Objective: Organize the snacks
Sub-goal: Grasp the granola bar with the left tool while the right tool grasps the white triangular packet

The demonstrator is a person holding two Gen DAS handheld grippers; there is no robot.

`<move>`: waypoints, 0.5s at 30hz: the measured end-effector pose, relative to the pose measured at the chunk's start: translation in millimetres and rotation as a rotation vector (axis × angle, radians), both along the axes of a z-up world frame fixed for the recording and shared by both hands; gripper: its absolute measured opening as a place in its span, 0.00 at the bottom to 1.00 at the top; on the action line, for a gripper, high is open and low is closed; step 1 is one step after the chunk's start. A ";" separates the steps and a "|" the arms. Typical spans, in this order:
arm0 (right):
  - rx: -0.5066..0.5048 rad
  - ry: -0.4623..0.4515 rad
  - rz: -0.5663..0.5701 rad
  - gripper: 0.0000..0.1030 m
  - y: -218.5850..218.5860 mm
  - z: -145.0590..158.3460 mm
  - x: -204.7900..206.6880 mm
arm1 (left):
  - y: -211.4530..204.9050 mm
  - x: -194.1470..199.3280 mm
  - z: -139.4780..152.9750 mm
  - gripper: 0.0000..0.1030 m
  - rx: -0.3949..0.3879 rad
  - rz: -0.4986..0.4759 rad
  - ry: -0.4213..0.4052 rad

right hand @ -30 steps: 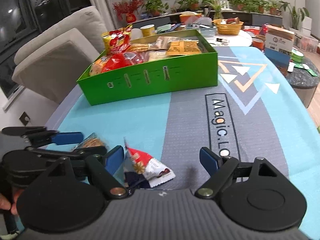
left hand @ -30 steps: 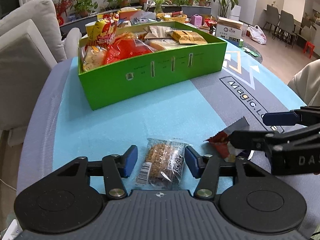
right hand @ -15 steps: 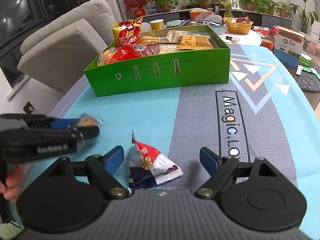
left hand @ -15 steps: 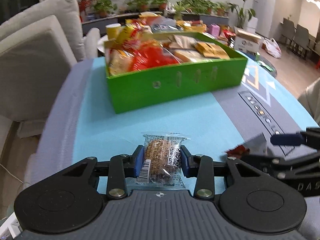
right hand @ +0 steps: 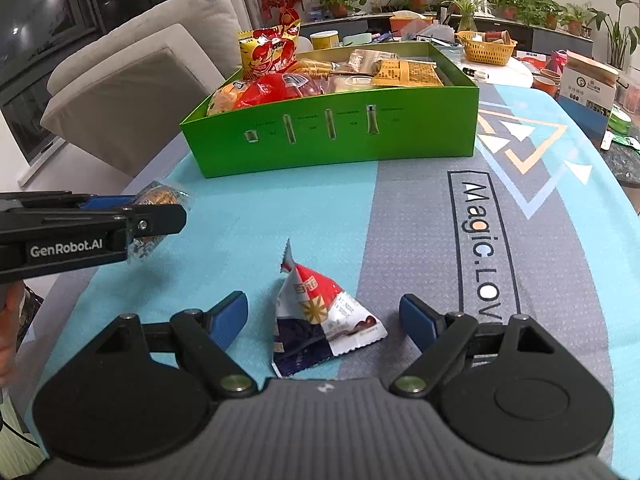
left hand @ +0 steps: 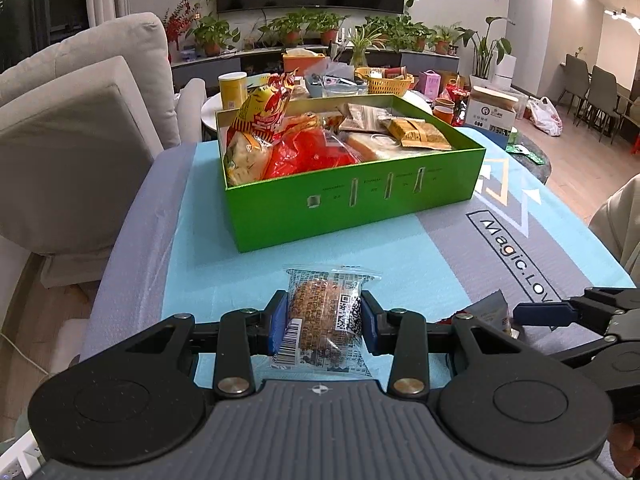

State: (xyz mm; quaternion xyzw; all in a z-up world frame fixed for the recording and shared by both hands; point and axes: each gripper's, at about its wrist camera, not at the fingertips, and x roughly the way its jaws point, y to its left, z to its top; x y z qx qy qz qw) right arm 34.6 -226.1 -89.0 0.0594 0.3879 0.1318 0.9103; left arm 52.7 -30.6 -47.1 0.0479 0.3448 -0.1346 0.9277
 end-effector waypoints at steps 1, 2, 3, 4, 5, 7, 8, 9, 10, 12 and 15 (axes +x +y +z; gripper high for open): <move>-0.001 0.001 -0.001 0.61 0.3 -0.5 0.6 | 0.1 0.0 0.2 0.34 0.000 0.001 -0.002; -0.003 0.002 -0.001 0.61 0.6 -1.1 1.3 | 0.2 0.3 0.2 0.34 0.001 0.002 -0.002; -0.005 0.001 -0.001 0.61 0.8 -1.6 1.5 | 0.5 0.5 -0.2 0.34 0.001 0.004 -0.001; -0.009 -0.002 0.000 0.61 1.3 -1.9 1.5 | 0.9 0.6 -0.9 0.34 0.001 0.006 0.001; -0.015 -0.004 0.000 0.61 2.3 -2.2 1.8 | 1.3 1.0 -1.3 0.34 0.000 0.009 0.002; -0.028 -0.009 0.001 0.61 4.4 -2.7 2.2 | 1.7 1.3 -1.9 0.34 0.001 0.011 0.005; -0.037 -0.011 0.001 0.60 5.5 -3.0 2.0 | 1.6 1.5 -2.3 0.34 0.001 0.011 0.006; -0.047 -0.015 0.001 0.60 6.7 -3.2 1.6 | 1.4 1.2 -2.5 0.34 0.001 0.012 0.007; -0.057 -0.017 0.003 0.60 7.6 -3.5 1.5 | 1.5 1.6 -2.6 0.34 0.000 0.012 0.007; -0.088 -0.029 -0.003 0.60 9.1 -3.4 0.6 | 1.4 2.0 -2.9 0.34 0.000 0.011 0.008; -0.087 -0.029 -0.012 0.58 6.1 -0.9 0.8 | 1.0 2.9 -3.0 0.34 0.000 0.014 0.010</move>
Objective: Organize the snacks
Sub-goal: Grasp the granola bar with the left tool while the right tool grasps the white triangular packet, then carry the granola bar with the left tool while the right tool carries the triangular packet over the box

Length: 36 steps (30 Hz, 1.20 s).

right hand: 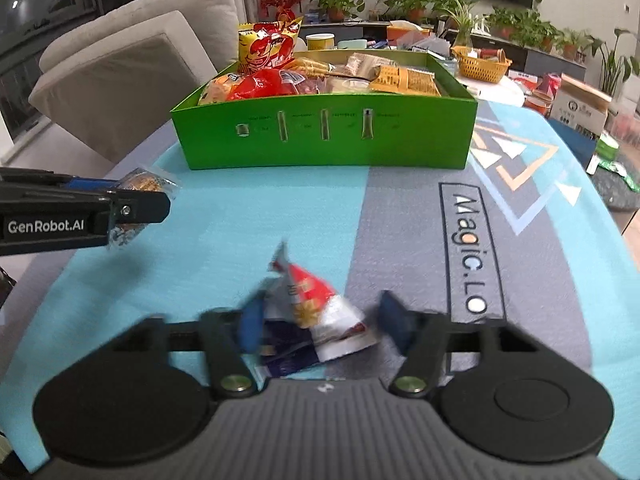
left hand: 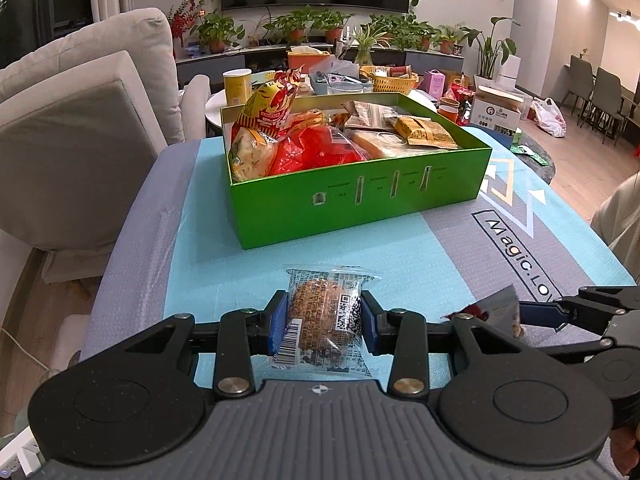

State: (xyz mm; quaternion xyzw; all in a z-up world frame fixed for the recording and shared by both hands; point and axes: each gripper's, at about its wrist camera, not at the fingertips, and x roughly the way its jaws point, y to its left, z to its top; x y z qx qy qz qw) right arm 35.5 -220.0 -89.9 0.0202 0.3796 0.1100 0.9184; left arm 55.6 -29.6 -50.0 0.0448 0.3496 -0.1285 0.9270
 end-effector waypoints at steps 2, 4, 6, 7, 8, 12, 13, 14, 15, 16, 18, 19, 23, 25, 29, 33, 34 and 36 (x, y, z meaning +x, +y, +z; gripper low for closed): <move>0.039 0.012 -0.010 0.56 -4.6 2.0 1.2 | 0.2 0.2 0.6 0.34 -0.001 0.000 -0.002; 0.047 0.002 -0.022 0.56 -6.1 5.8 1.4 | 0.4 0.1 1.9 0.34 -0.003 -0.001 -0.006; 0.052 -0.013 -0.031 0.56 -7.6 10.9 2.4 | 0.3 -0.5 4.5 0.34 -0.005 -0.003 -0.013; 0.059 -0.020 -0.033 0.56 -8.4 13.6 2.8 | 0.2 -0.8 5.6 0.34 -0.006 -0.004 -0.017; 0.067 -0.028 -0.037 0.56 -9.4 17.1 3.1 | 0.3 -1.4 6.6 0.34 -0.007 -0.005 -0.020; 0.089 -0.062 -0.042 0.56 -11.8 30.9 4.8 | -0.9 -0.5 11.5 0.34 -0.010 -0.009 -0.032; 0.093 -0.072 -0.044 0.56 -12.0 34.1 5.4 | -1.7 -0.5 13.1 0.34 -0.008 -0.011 -0.036; 0.098 -0.081 -0.045 0.56 -12.6 37.5 6.2 | -2.9 0.3 14.8 0.34 -0.007 -0.014 -0.040; 0.103 -0.090 -0.045 0.56 -13.2 41.1 7.6 | -4.1 1.2 16.6 0.34 -0.006 -0.017 -0.045; 0.108 -0.096 -0.047 0.56 -14.0 44.2 9.1 | -5.3 2.3 18.7 0.34 -0.007 -0.020 -0.051; 0.113 -0.111 -0.054 0.56 -15.8 51.3 12.9 | -8.0 5.3 22.4 0.34 -0.010 -0.026 -0.061; 0.113 -0.119 -0.058 0.56 -17.3 54.4 14.0 | -9.6 7.3 24.8 0.34 -0.010 -0.029 -0.066; 0.118 -0.159 -0.071 0.56 -21.3 69.2 19.3 | -15.0 13.3 35.5 0.34 -0.012 -0.039 -0.093; 0.119 -0.176 -0.074 0.56 -22.0 75.7 22.1 | -16.2 15.1 41.4 0.34 -0.022 -0.039 -0.106; 0.131 -0.197 -0.074 0.56 -23.2 83.7 25.2 | -17.5 18.7 49.6 0.34 -0.029 -0.042 -0.125; 0.131 -0.207 -0.077 0.56 -25.1 88.8 28.4 | -19.1 21.4 55.0 0.34 -0.026 -0.046 -0.135; 0.131 -0.210 -0.078 0.56 -25.4 90.8 30.0 | -19.6 22.2 57.0 0.34 -0.025 -0.047 -0.138; 0.134 -0.220 -0.080 0.56 -26.4 94.7 32.8 | -20.9 24.3 61.6 0.34 -0.023 -0.047 -0.147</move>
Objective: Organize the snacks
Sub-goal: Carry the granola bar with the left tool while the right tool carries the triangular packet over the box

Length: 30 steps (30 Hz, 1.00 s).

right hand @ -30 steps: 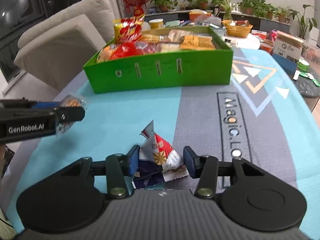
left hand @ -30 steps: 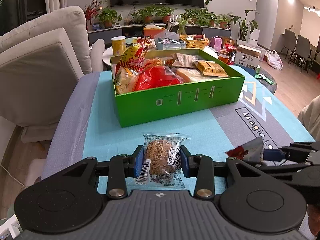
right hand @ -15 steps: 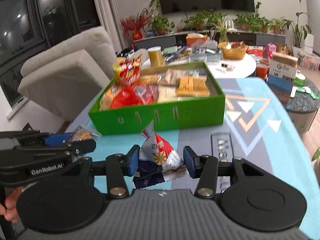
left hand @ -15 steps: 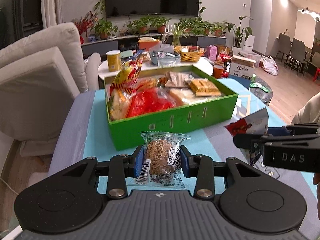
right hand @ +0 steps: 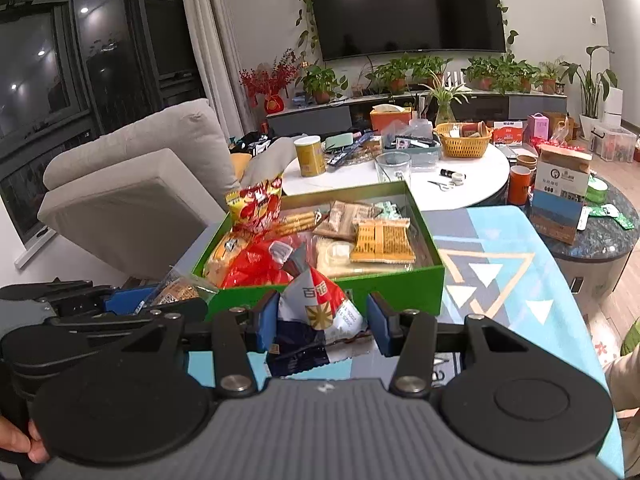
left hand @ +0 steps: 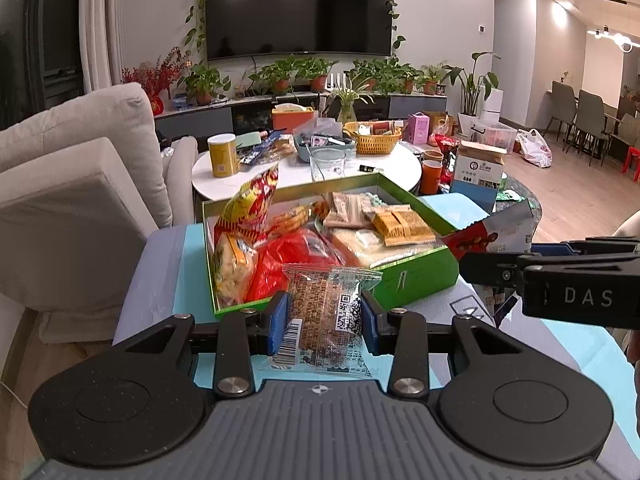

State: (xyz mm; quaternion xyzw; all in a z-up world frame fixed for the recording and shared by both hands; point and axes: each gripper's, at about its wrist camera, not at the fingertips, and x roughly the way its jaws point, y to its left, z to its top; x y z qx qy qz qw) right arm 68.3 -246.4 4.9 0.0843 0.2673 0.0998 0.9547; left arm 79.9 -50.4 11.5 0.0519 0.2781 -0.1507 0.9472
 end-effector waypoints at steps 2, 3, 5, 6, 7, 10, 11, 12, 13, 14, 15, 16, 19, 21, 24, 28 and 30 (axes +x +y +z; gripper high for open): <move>0.001 -0.013 -0.002 0.56 -0.8 5.4 3.9 | -1.8 2.9 4.6 0.34 0.002 -0.001 -0.010; 0.001 -0.020 -0.003 0.56 -0.8 7.8 5.0 | -2.8 4.6 6.0 0.34 0.003 0.000 -0.013; 0.001 -0.030 -0.002 0.56 -0.6 12.4 10.1 | -5.4 9.5 9.9 0.34 0.010 0.002 -0.018; 0.003 -0.034 -0.001 0.56 -0.9 15.0 13.0 | -6.4 11.7 11.6 0.34 0.015 0.003 -0.021; 0.004 -0.037 -0.001 0.56 -1.2 16.1 14.3 | -7.4 14.7 13.5 0.34 0.018 0.005 -0.024; 0.006 -0.047 0.000 0.56 -1.4 21.2 22.3 | -9.6 24.1 19.3 0.34 0.019 0.012 -0.032; 0.007 -0.048 0.001 0.56 -1.3 22.2 24.7 | -10.6 26.5 21.2 0.34 0.018 0.014 -0.034; 0.009 -0.049 0.002 0.56 -1.0 22.9 27.2 | -11.2 29.6 22.7 0.34 0.016 0.016 -0.034; 0.011 -0.049 0.002 0.56 -1.4 22.7 29.6 | -11.7 32.7 23.9 0.34 0.014 0.017 -0.035; 0.013 -0.048 0.001 0.56 -1.3 22.7 31.9 | -12.5 36.2 25.0 0.34 0.014 0.018 -0.035; 0.016 -0.049 0.001 0.56 -1.3 22.6 35.6 | -13.3 38.9 25.3 0.34 0.015 0.018 -0.035; 0.020 -0.050 0.001 0.56 -1.5 22.2 37.5 | -13.7 42.7 25.6 0.34 0.014 0.018 -0.034; 0.034 -0.039 0.000 0.56 -1.3 20.2 49.7 | -15.4 56.7 24.1 0.34 0.003 0.024 -0.020; 0.041 -0.034 -0.001 0.56 -0.3 18.2 58.0 | -15.9 66.9 21.9 0.34 -0.005 0.027 -0.012; 0.053 -0.025 0.001 0.56 0.2 14.2 70.8 | -17.3 82.2 16.8 0.34 -0.008 0.030 0.001; 0.076 -0.009 -0.008 0.56 -1.6 6.6 88.5 | -18.8 106.9 7.5 0.34 -0.017 0.035 0.025; 0.083 0.002 -0.016 0.56 -2.5 1.9 98.6 | -20.5 118.0 2.3 0.34 -0.018 0.039 0.034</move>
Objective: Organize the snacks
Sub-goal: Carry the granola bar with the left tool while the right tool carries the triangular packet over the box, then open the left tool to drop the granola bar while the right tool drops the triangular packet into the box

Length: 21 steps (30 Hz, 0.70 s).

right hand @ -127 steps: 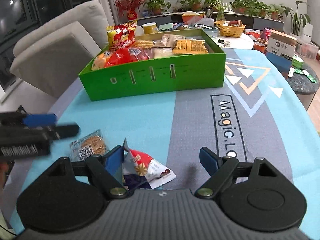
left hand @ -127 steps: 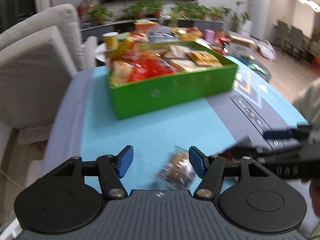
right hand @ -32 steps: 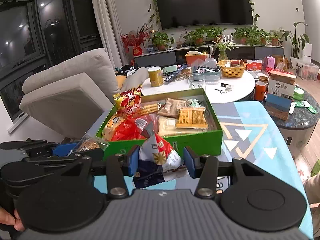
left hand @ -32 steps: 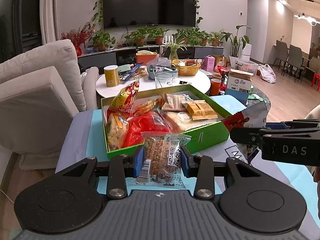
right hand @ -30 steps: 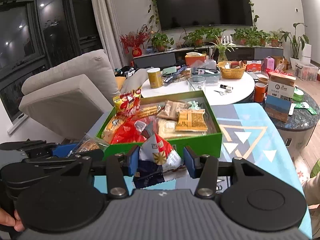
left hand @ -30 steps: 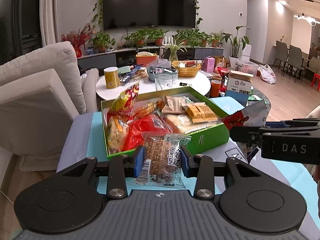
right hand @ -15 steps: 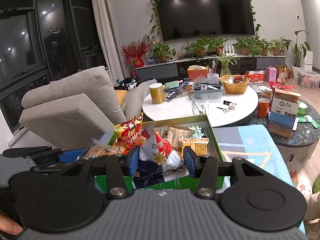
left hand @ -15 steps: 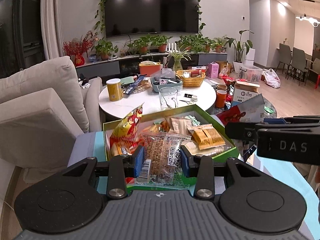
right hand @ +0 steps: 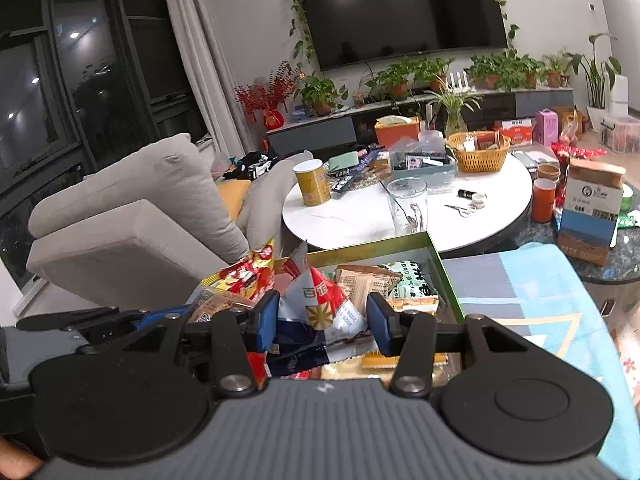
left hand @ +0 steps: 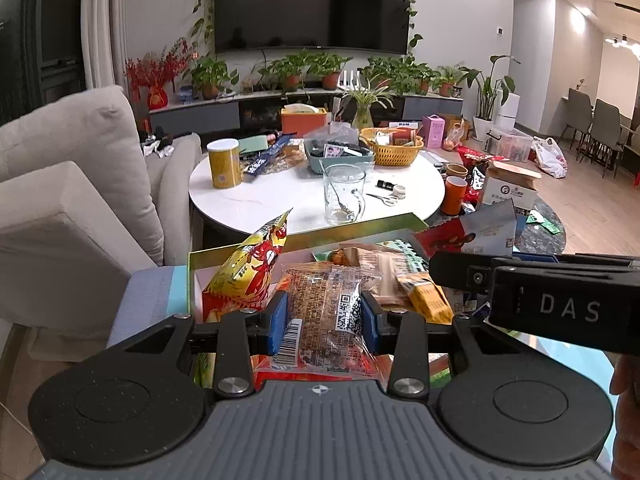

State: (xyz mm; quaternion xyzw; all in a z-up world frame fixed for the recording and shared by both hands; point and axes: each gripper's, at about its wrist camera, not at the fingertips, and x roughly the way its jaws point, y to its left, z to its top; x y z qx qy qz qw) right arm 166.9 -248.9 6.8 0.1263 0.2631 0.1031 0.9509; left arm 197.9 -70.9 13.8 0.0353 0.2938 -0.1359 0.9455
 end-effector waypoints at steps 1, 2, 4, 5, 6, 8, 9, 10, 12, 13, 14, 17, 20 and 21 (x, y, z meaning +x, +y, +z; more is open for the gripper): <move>0.002 0.004 -0.004 0.56 -0.3 -2.2 4.5 | -1.3 5.7 -2.8 0.34 0.000 0.000 0.004; 0.003 0.008 -0.007 0.56 -0.5 -4.7 8.6 | -2.7 10.8 -5.6 0.34 0.000 -0.002 0.008; 0.002 0.015 -0.010 0.56 0.1 -10.0 15.3 | -5.6 18.0 -10.7 0.34 0.001 -0.007 0.013; 0.001 0.018 -0.013 0.56 0.4 -12.6 19.0 | -7.7 22.1 -13.5 0.34 0.003 -0.010 0.014; 0.000 0.018 -0.015 0.55 1.3 -15.2 21.6 | -9.3 26.2 -16.3 0.34 0.009 -0.012 0.015; 0.004 0.019 -0.018 0.55 1.4 -19.8 25.2 | -12.1 32.7 -22.1 0.34 0.019 -0.014 0.017; 0.006 0.020 -0.018 0.55 1.7 -22.3 26.4 | -11.8 34.5 -25.8 0.35 0.021 -0.012 0.019; 0.006 0.022 -0.018 0.55 1.7 -24.3 28.5 | -11.9 36.7 -28.9 0.35 0.023 -0.010 0.023; 0.008 0.026 -0.021 0.56 1.5 -28.9 30.1 | -12.9 39.5 -34.4 0.36 0.030 -0.004 0.029; 0.011 0.027 -0.027 0.56 1.3 -30.7 30.2 | -13.3 41.5 -35.2 0.41 0.034 0.001 0.030; 0.016 0.030 -0.034 0.56 0.1 -32.2 29.3 | -13.5 42.1 -36.3 0.47 0.039 0.010 0.032; 0.034 0.036 -0.036 0.56 -2.4 -31.7 28.3 | -13.6 42.8 -35.5 0.51 0.046 0.017 0.029; 0.031 0.033 -0.047 0.56 -2.8 -27.0 23.2 | -12.5 39.8 -32.3 0.56 0.052 0.020 0.017; 0.030 0.033 -0.049 0.56 -2.5 -26.0 23.6 | -12.2 37.4 -30.6 0.56 0.058 0.021 0.009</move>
